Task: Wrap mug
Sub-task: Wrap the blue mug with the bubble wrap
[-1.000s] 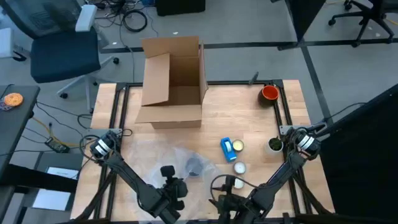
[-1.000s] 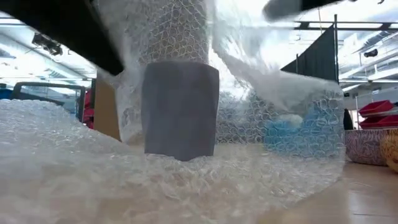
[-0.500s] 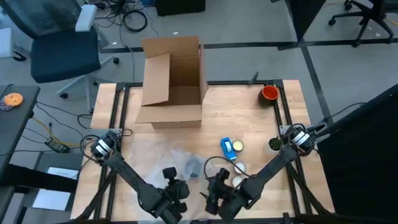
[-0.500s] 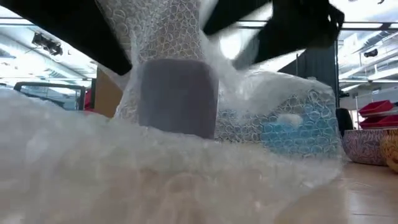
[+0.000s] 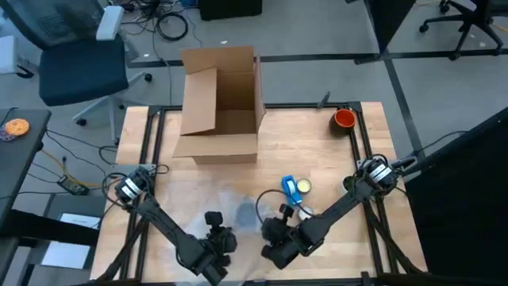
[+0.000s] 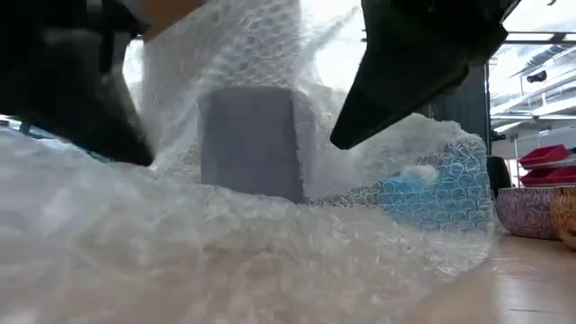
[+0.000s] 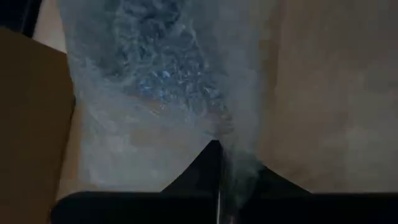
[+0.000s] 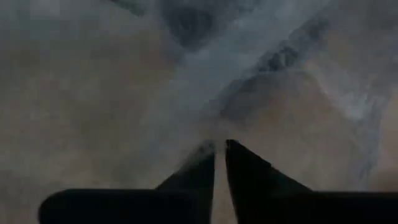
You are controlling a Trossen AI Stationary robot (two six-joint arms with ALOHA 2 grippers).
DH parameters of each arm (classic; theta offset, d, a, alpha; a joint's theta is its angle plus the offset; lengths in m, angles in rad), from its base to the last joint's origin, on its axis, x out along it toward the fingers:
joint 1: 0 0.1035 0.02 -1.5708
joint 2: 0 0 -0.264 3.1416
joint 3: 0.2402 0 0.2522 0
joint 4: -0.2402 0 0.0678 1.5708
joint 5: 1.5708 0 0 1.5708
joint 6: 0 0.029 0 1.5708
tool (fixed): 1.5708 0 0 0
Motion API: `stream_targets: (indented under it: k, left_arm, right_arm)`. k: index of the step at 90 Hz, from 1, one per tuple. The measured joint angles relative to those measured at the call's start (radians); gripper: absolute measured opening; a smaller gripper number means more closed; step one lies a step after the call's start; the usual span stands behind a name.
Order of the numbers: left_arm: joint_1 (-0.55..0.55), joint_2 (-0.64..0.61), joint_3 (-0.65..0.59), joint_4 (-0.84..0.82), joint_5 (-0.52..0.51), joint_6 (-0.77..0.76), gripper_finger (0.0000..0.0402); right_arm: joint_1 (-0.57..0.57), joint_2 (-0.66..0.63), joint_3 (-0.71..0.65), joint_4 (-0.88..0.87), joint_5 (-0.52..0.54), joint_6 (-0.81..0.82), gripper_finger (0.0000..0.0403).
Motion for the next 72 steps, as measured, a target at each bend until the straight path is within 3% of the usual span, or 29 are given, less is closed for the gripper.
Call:
stream_targets:
  k: [16, 36, 48, 72]
  left_arm:
    - [0.004, 0.000, -0.092, 0.018, -0.013, 0.108, 0.0000]
    - [0.043, -0.004, -0.175, 0.039, -0.039, 0.260, 0.0000]
    - [0.081, -0.005, -0.194, 0.029, -0.071, 0.401, 0.0000]
    - [0.174, -0.058, -0.236, -0.010, -0.120, 0.572, 0.0000]
  right_arm:
    - [-0.002, 0.000, 0.000, 0.133, -0.105, -0.120, 0.0002]
    - [-0.053, 0.000, 0.000, 0.158, -0.099, -0.150, 0.0001]
    - [-0.077, 0.000, 0.000, 0.163, -0.150, -0.183, 0.0000]
    - [-0.044, -0.035, 0.000, 0.177, -0.144, -0.364, 0.0000]
